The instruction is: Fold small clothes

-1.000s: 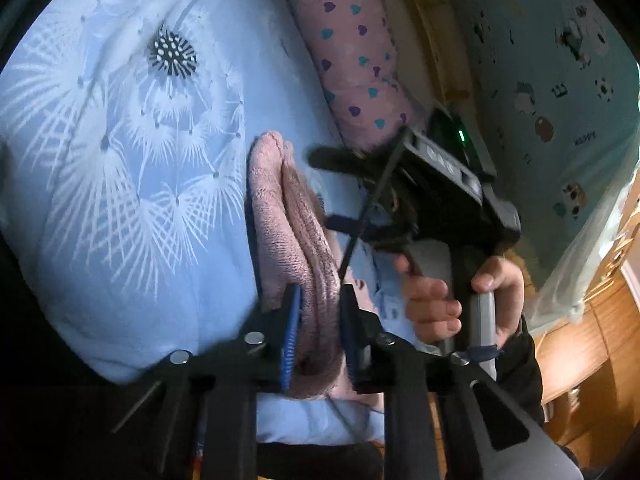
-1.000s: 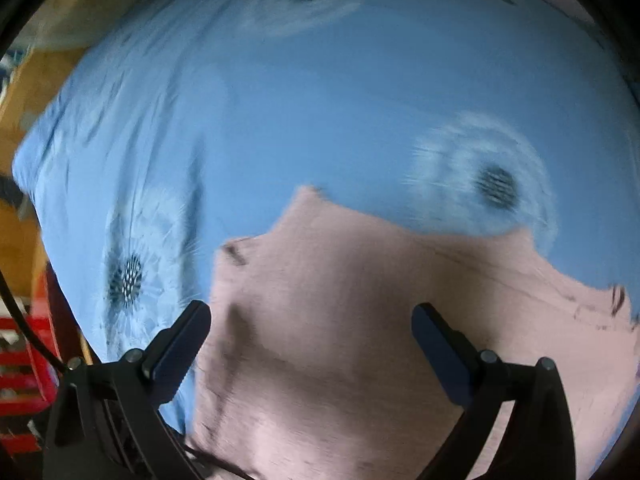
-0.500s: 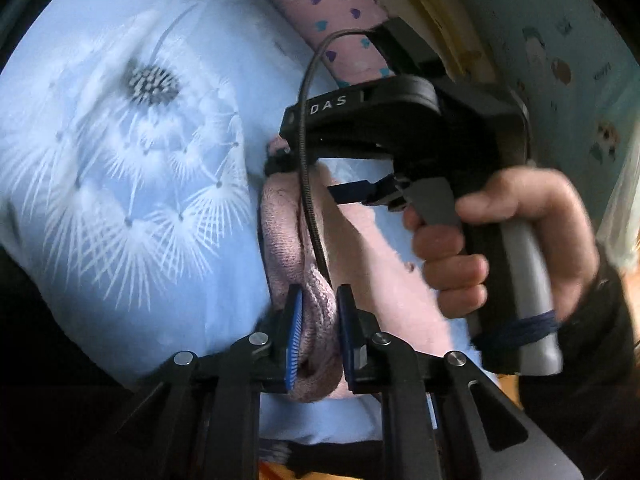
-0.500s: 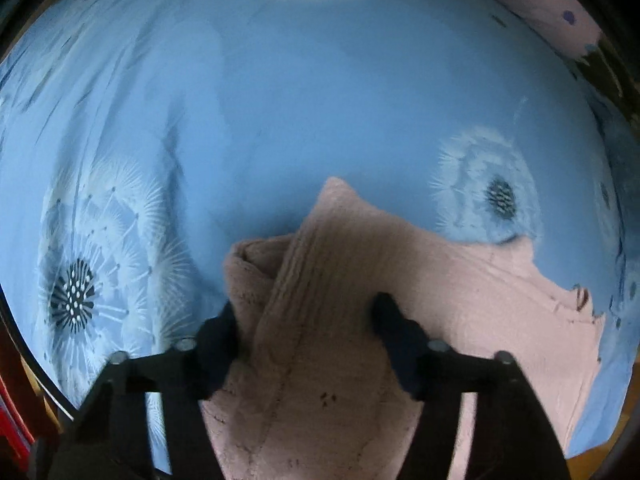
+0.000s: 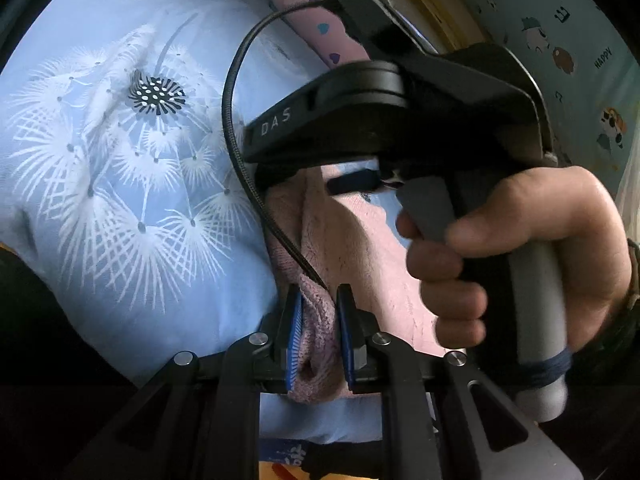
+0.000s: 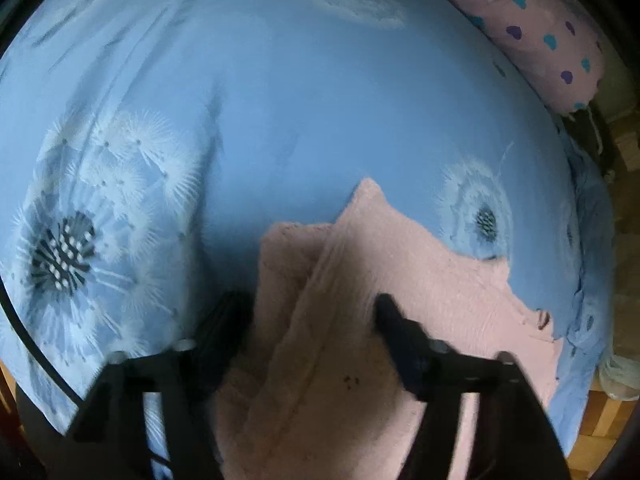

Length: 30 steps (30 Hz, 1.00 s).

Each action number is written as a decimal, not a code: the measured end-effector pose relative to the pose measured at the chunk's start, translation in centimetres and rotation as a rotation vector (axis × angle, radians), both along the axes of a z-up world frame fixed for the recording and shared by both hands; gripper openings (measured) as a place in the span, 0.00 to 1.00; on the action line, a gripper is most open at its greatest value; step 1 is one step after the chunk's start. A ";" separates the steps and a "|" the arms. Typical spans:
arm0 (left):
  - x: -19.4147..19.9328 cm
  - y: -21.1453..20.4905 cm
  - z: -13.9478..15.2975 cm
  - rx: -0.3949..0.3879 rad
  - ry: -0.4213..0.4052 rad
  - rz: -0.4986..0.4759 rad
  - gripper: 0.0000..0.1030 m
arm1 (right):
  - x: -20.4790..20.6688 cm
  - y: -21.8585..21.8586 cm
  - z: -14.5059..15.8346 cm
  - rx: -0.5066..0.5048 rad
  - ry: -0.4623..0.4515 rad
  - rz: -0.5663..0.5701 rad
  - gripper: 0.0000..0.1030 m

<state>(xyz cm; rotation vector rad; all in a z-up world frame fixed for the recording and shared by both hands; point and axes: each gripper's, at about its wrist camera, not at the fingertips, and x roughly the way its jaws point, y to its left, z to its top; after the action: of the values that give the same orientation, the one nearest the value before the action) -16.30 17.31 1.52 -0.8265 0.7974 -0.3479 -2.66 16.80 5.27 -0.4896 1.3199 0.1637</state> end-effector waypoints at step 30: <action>1.9 -12.3 10.5 0.215 -0.175 -0.118 0.00 | -0.3 -22.8 10.6 0.619 -0.039 -0.138 0.18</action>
<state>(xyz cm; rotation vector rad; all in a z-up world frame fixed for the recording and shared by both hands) -14.42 5.04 12.02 -0.5412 0.7069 -0.4251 -2.92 -5.99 15.88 0.1225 1.1843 0.4285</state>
